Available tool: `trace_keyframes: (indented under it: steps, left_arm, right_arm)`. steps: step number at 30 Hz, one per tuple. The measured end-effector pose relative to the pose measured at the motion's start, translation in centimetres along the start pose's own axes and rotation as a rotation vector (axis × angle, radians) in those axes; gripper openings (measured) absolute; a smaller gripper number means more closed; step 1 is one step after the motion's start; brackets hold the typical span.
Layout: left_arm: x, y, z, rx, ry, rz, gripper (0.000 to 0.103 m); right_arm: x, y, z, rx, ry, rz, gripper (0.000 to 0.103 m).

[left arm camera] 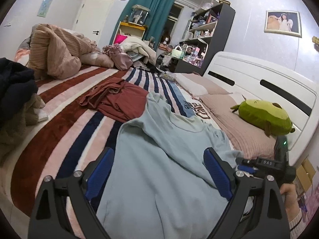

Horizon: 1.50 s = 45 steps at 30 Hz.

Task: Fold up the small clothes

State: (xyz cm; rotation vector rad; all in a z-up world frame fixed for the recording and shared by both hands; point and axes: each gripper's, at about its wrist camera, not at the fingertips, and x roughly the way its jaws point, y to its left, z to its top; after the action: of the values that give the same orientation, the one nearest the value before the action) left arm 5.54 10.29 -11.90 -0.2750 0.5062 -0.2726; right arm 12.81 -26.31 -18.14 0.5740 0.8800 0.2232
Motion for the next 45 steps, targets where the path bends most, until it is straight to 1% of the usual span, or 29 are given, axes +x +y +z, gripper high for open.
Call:
trace_keyframes:
  steps: [1, 2, 3, 4, 5, 7, 9, 10, 11, 12, 13, 15, 16, 19, 22, 23, 24, 26, 27, 30, 31, 33, 34, 35, 37, 40, 43, 44, 45]
  left_arm:
    - [0.1, 0.0, -0.1, -0.002, 0.004, -0.002, 0.089]
    - [0.2, 0.0, -0.2, -0.006, 0.007, -0.006, 0.089]
    - [0.3, 0.0, -0.2, -0.009, 0.010, -0.009, 0.089]
    - [0.5, -0.1, -0.2, -0.012, 0.013, -0.007, 0.089]
    - [0.6, -0.1, -0.3, -0.015, 0.017, -0.002, 0.089]
    - [0.9, -0.1, -0.3, -0.025, 0.024, 0.009, 0.089]
    - [1.2, -0.2, -0.4, -0.039, 0.033, 0.000, 0.089]
    - [1.5, -0.3, -0.6, -0.044, 0.041, -0.002, 0.089]
    - [1.7, -0.4, -0.6, -0.046, 0.048, 0.000, 0.089]
    - [2.1, -0.5, -0.7, -0.049, 0.060, 0.008, 0.089]
    - [2.4, -0.5, -0.9, -0.052, 0.073, 0.015, 0.089]
    - [2.7, -0.5, -1.0, -0.056, 0.085, 0.027, 0.089]
    - [2.8, -0.5, -1.0, -0.057, 0.088, 0.032, 0.089]
    - [3.3, -0.6, -0.9, -0.059, 0.095, 0.041, 0.089]
    - [3.5, -0.8, -0.8, -0.052, 0.095, 0.035, 0.089]
    - [3.6, -0.8, -0.8, -0.047, 0.095, 0.036, 0.089]
    - [3.6, -0.9, -0.7, -0.045, 0.094, 0.037, 0.089]
    - [3.5, -0.8, -0.7, -0.041, 0.090, 0.035, 0.089]
    - [3.4, -0.7, -0.7, -0.041, 0.089, 0.036, 0.089]
    - [3.1, -0.2, -0.8, -0.042, 0.085, 0.046, 0.089]
    - [3.0, 0.0, -0.8, -0.043, 0.083, 0.046, 0.089]
    - [2.7, 0.5, -0.8, -0.051, 0.077, 0.044, 0.089]
    - [2.6, 0.8, -0.8, -0.054, 0.077, 0.043, 0.089]
    - [2.5, 0.9, -0.9, -0.054, 0.082, 0.043, 0.089]
    - [2.5, 1.2, -1.0, -0.050, 0.087, 0.047, 0.089]
    - [2.5, 1.5, -1.0, -0.047, 0.088, 0.049, 0.089]
    - [2.7, 1.2, -1.2, -0.029, 0.101, 0.014, 0.090]
    - [2.9, 0.9, -1.2, -0.019, 0.105, 0.000, 0.090]
    - [3.1, 0.6, -1.3, -0.011, 0.107, -0.011, 0.090]
  right_arm:
    - [0.1, -1.2, -0.3, 0.046, 0.017, 0.029, 0.053]
    - [0.3, -2.4, -0.7, 0.098, 0.035, 0.072, 0.057]
    - [0.4, -3.3, -0.9, 0.126, 0.048, 0.108, 0.068]
    - [0.4, -3.9, -1.0, 0.143, 0.052, 0.149, 0.069]
    - [0.4, -4.1, -0.9, 0.150, 0.047, 0.163, 0.069]
    - [0.9, -4.4, -0.1, 0.164, 0.041, 0.184, 0.076]
    - [1.8, -4.3, 0.7, 0.162, 0.027, 0.182, 0.078]
    - [2.4, -4.3, 1.2, 0.162, 0.019, 0.167, 0.074]
    - [2.6, -4.1, 1.4, 0.161, 0.012, 0.153, 0.066]
    - [2.7, -4.0, 1.6, 0.152, -0.005, 0.115, 0.043]
    - [2.7, -3.8, 1.8, 0.148, -0.014, 0.110, 0.025]
    - [2.1, -3.8, 1.7, 0.133, -0.063, 0.116, 0.015]
    - [1.6, -3.5, 1.6, 0.103, -0.093, 0.110, 0.012]
    - [0.1, -2.3, 1.7, 0.015, -0.163, 0.101, 0.010]
    - [-1.2, -0.4, 2.1, -0.075, -0.209, 0.122, 0.009]
    - [-1.4, 0.4, 2.2, -0.107, -0.215, 0.104, 0.009]
    - [-1.7, 1.5, 2.3, -0.155, -0.226, 0.061, 0.009]
    - [-2.2, 2.8, 2.1, -0.217, -0.250, 0.045, 0.009]
    - [-2.3, 3.8, 1.9, -0.264, -0.255, 0.024, 0.009]
    - [-1.7, 7.1, 1.0, -0.454, -0.242, -0.204, 0.009]
    - [-1.2, 7.5, 0.8, -0.472, -0.224, -0.270, 0.009]
    - [-1.0, 7.2, 0.6, -0.445, -0.206, -0.310, 0.009]
    - [-1.2, 6.9, 0.4, -0.431, -0.217, -0.325, 0.009]
    - [-1.5, 6.8, 0.3, -0.430, -0.227, -0.329, 0.009]
    - [-2.0, 6.7, 0.0, -0.428, -0.242, -0.311, 0.009]
    - [-2.0, 7.4, -0.7, -0.496, -0.253, -0.388, 0.009]
    - [-2.7, 8.5, -1.8, -0.552, -0.275, -0.417, 0.009]
    - [-3.1, 8.8, -2.2, -0.570, -0.287, -0.397, 0.009]
    - [-3.7, 9.4, -2.7, -0.602, -0.307, -0.332, 0.009]
